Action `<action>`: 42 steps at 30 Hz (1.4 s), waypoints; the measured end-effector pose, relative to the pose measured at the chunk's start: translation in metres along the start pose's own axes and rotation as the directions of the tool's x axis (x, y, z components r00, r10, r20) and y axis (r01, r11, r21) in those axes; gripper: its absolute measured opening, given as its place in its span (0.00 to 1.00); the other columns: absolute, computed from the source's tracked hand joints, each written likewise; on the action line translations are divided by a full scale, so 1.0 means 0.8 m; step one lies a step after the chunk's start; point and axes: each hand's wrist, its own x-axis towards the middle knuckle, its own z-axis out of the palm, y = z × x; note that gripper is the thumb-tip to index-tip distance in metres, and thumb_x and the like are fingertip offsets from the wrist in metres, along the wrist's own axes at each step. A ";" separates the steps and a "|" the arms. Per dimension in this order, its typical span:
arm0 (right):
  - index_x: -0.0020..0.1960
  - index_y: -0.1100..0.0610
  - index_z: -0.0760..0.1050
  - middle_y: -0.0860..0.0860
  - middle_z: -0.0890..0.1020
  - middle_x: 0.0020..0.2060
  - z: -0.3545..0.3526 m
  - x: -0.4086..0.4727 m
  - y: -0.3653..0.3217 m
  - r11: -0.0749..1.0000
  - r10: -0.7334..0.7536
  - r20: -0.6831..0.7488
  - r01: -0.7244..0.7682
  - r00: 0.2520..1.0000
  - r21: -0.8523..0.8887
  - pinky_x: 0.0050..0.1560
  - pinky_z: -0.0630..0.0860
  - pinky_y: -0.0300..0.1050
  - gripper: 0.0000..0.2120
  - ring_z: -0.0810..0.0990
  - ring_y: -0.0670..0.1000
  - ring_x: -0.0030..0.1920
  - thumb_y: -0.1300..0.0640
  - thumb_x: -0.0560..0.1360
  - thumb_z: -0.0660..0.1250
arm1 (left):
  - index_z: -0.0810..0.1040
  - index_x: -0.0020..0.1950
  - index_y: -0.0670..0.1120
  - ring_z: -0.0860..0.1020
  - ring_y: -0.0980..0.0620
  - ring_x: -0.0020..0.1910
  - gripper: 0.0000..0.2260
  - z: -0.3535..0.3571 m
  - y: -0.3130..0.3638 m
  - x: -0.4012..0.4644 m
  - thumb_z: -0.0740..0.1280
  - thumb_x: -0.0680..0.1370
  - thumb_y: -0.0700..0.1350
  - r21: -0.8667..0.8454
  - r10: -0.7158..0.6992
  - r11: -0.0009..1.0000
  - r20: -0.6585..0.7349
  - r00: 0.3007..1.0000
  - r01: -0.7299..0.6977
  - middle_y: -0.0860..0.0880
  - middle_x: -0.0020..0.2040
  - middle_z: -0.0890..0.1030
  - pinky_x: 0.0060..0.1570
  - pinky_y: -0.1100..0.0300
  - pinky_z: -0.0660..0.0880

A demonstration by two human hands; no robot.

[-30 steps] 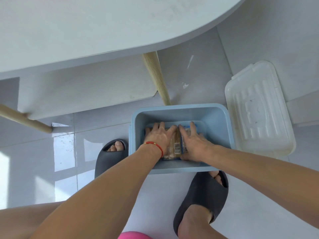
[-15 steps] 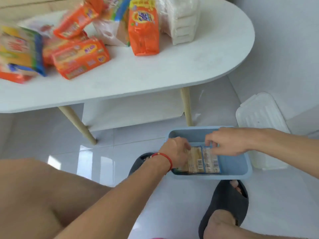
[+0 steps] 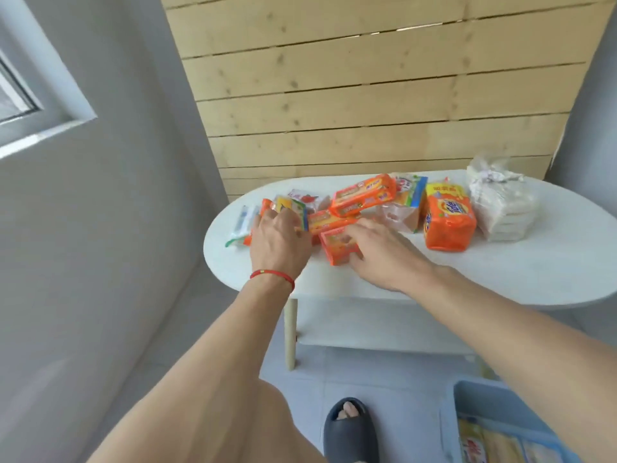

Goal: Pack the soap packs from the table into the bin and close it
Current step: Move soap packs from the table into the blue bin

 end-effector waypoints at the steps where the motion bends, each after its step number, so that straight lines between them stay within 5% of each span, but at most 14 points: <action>1: 0.69 0.56 0.71 0.54 0.74 0.67 0.008 0.014 0.000 0.998 0.030 0.057 -0.026 0.998 -0.064 0.66 0.72 0.54 0.23 0.71 0.57 0.70 0.52 0.77 0.67 | 0.83 0.54 0.43 0.72 0.39 0.59 0.12 0.005 -0.012 0.003 0.65 0.74 0.40 0.048 -0.001 0.999 -0.062 0.998 0.004 0.41 0.56 0.79 0.57 0.50 0.70; 4: 0.77 0.56 0.61 0.56 0.68 0.72 0.030 0.035 0.002 0.978 0.129 0.094 -0.111 0.987 -0.176 0.77 0.58 0.59 0.36 0.63 0.59 0.75 0.43 0.75 0.67 | 0.78 0.64 0.45 0.67 0.41 0.67 0.17 0.021 -0.028 0.011 0.64 0.76 0.46 0.207 0.030 0.978 -0.061 0.998 -0.017 0.44 0.67 0.75 0.63 0.49 0.67; 8: 0.70 0.55 0.68 0.56 0.73 0.65 0.051 0.022 0.003 0.940 0.115 -0.079 -0.134 0.990 -0.313 0.64 0.68 0.58 0.32 0.70 0.60 0.66 0.38 0.73 0.63 | 0.69 0.70 0.44 0.65 0.41 0.71 0.19 0.042 -0.021 0.008 0.60 0.79 0.47 0.369 0.087 0.925 0.039 0.995 -0.095 0.42 0.68 0.73 0.69 0.50 0.62; 11: 0.66 0.56 0.71 0.56 0.74 0.59 0.051 0.004 0.019 0.943 0.124 -0.107 -0.151 0.987 -0.296 0.56 0.71 0.56 0.33 0.71 0.60 0.61 0.31 0.74 0.61 | 0.71 0.64 0.44 0.71 0.38 0.63 0.14 0.033 -0.010 0.007 0.61 0.79 0.42 0.213 -0.007 0.977 0.021 1.000 0.002 0.40 0.58 0.76 0.60 0.50 0.68; 15: 0.68 0.56 0.67 0.54 0.73 0.61 0.044 -0.029 0.040 0.970 0.223 0.004 -0.222 0.975 -0.101 0.59 0.71 0.54 0.36 0.71 0.57 0.62 0.29 0.74 0.62 | 0.62 0.72 0.41 0.70 0.33 0.64 0.25 0.025 0.003 -0.005 0.66 0.77 0.41 -0.016 -0.181 0.983 0.141 0.973 0.185 0.37 0.66 0.69 0.63 0.46 0.70; 18: 0.67 0.55 0.66 0.52 0.74 0.60 0.024 -0.052 0.043 0.964 0.261 0.049 -0.263 0.964 0.042 0.58 0.70 0.54 0.36 0.72 0.56 0.61 0.32 0.71 0.69 | 0.57 0.74 0.41 0.74 0.34 0.63 0.36 0.017 0.006 -0.009 0.73 0.72 0.42 -0.106 -0.321 0.922 0.326 0.889 0.372 0.37 0.66 0.70 0.62 0.43 0.75; 23: 0.56 0.49 0.60 0.45 0.76 0.42 -0.022 -0.116 0.062 0.978 0.208 0.009 -0.208 0.978 0.029 0.39 0.64 0.49 0.32 0.73 0.51 0.36 0.36 0.61 0.70 | 0.52 0.78 0.45 0.81 0.42 0.56 0.48 0.012 0.013 -0.017 0.79 0.68 0.42 -0.226 -0.380 0.774 0.581 0.720 0.591 0.43 0.62 0.75 0.48 0.46 0.82; 28: 0.61 0.45 0.62 0.44 0.80 0.44 -0.057 -0.190 0.101 0.975 0.220 0.176 -0.215 0.959 -0.048 0.39 0.70 0.48 0.33 0.79 0.53 0.42 0.32 0.63 0.68 | 0.63 0.74 0.38 0.81 0.39 0.49 0.44 0.018 0.052 -0.029 0.65 0.71 0.69 0.138 -0.357 0.932 0.518 0.778 0.336 0.41 0.55 0.77 0.48 0.47 0.82; 30: 0.58 0.45 0.67 0.44 0.80 0.43 -0.060 -0.228 0.127 0.967 0.250 0.283 -0.223 0.926 -0.125 0.37 0.71 0.47 0.30 0.78 0.51 0.42 0.29 0.64 0.67 | 0.75 0.47 0.34 0.82 0.45 0.28 0.29 0.024 0.073 -0.037 0.64 0.74 0.63 0.229 -0.283 0.955 0.505 0.815 0.190 0.42 0.33 0.82 0.32 0.58 0.79; 32: 0.52 0.44 0.69 0.44 0.79 0.40 -0.049 -0.266 0.152 0.949 0.313 0.393 -0.265 0.864 -0.173 0.34 0.73 0.45 0.27 0.79 0.50 0.40 0.28 0.63 0.66 | 0.71 0.46 0.33 0.75 0.49 0.16 0.24 0.015 0.087 -0.050 0.67 0.75 0.56 0.278 -0.288 0.946 0.480 0.829 0.168 0.46 0.21 0.77 0.19 0.62 0.70; 34: 0.50 0.46 0.72 0.46 0.82 0.41 -0.026 -0.297 0.176 0.919 0.392 0.518 -0.347 0.760 -0.187 0.38 0.79 0.47 0.25 0.82 0.51 0.41 0.30 0.63 0.68 | 0.63 0.66 0.37 0.81 0.45 0.27 0.36 0.012 0.102 -0.076 0.67 0.69 0.61 0.283 -0.232 0.951 0.394 0.889 0.123 0.42 0.32 0.80 0.30 0.57 0.74; 37: 0.49 0.51 0.78 0.51 0.85 0.43 0.022 -0.320 0.210 0.852 0.486 0.638 -0.487 0.598 -0.193 0.46 0.84 0.49 0.22 0.85 0.53 0.43 0.35 0.65 0.71 | 0.57 0.69 0.51 0.79 0.38 0.43 0.39 0.033 0.116 -0.155 0.65 0.62 0.62 0.087 -0.044 0.996 0.335 0.941 0.016 0.43 0.46 0.76 0.42 0.52 0.71; 39: 0.44 0.51 0.78 0.50 0.86 0.42 0.052 -0.330 0.232 0.792 0.523 0.714 -0.574 0.466 -0.206 0.47 0.85 0.47 0.20 0.87 0.52 0.42 0.36 0.65 0.74 | 0.57 0.68 0.57 0.81 0.44 0.33 0.35 0.066 0.141 -0.217 0.69 0.64 0.57 -0.160 -0.022 0.978 0.556 0.831 0.132 0.48 0.45 0.78 0.34 0.57 0.75; 42: 0.47 0.51 0.79 0.51 0.86 0.43 0.099 -0.343 0.253 0.670 0.578 0.745 -0.714 0.332 -0.202 0.50 0.85 0.49 0.19 0.87 0.53 0.42 0.39 0.66 0.76 | 0.58 0.67 0.58 0.80 0.44 0.26 0.32 0.144 0.163 -0.288 0.72 0.71 0.43 -0.118 -0.127 0.791 0.928 0.350 0.600 0.43 0.44 0.81 0.31 0.48 0.81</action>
